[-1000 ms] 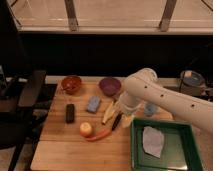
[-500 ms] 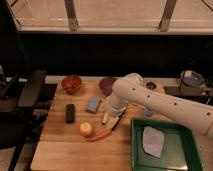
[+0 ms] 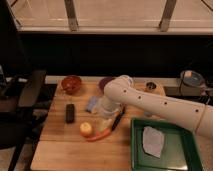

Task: Place apple in metal cup

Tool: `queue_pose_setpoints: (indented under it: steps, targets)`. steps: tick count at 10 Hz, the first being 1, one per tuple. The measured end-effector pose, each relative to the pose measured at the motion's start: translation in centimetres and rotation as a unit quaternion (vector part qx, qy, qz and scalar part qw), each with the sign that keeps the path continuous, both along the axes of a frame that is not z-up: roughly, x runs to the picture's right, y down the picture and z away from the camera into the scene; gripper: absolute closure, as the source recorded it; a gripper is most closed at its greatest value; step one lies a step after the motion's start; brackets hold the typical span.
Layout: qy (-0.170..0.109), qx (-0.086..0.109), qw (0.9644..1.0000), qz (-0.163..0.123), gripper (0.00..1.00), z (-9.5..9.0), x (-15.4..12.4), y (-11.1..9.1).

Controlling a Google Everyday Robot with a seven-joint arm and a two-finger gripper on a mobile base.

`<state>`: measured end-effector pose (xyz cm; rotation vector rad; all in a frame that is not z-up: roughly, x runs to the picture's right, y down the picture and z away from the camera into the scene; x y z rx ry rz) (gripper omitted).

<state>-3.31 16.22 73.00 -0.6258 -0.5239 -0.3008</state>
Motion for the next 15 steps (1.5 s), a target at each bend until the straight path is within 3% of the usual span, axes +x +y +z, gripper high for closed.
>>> queue_pose_setpoints:
  steps: [4,7,15]
  targets:
    - [0.001,-0.008,0.9999,-0.007,0.35,0.5,-0.5,0.3]
    - [-0.003,-0.031,0.9992,-0.023,0.35,3.2,-2.4,2.6]
    - [-0.064,-0.067,0.9955,-0.021,0.35,6.4,-7.0,4.9]
